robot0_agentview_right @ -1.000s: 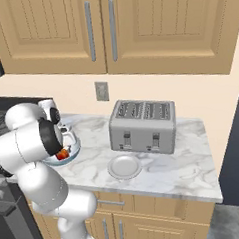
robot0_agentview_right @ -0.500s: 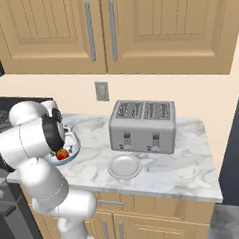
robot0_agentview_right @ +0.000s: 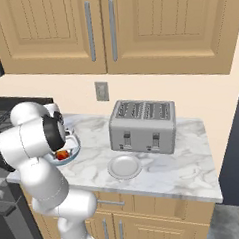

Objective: Remove the peach from the bowl and place it on the small plate. Then place the bowl with only the chicken drumstick in the microwave, close the door, and press the start button to microwave the chicken drumstick.

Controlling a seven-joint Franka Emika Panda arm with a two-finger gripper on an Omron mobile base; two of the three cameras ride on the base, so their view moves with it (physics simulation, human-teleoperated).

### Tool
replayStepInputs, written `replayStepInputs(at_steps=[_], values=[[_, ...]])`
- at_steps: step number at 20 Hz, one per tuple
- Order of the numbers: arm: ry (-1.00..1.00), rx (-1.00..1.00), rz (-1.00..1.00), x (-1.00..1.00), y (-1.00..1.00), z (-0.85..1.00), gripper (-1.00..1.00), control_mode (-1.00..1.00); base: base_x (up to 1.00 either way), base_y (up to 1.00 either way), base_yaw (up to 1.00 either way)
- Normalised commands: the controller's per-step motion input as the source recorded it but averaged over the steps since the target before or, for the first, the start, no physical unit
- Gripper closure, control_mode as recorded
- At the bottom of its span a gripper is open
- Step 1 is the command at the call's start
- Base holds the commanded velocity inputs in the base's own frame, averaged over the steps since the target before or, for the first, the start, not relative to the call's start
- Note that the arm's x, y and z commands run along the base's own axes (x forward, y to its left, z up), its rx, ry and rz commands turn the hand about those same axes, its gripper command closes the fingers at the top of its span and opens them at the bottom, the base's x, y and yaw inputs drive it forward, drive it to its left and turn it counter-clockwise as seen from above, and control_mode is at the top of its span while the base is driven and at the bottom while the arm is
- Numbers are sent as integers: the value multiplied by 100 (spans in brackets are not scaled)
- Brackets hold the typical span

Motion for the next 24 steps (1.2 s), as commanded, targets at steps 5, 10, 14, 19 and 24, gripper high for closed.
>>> replayStepInputs(at_steps=[5,10,14,19,24], values=[[0,0,0,0,0,-5,100,-100,0,0,0],[-9,2,0,-9,-8,42,100,-100,0,0,0],[-24,4,0,-32,-22,85,100,-100,0,0,0],[-20,7,0,-34,-53,70,100,-100,0,0,0],[-11,11,0,-22,-81,30,100,-100,0,0,0]])
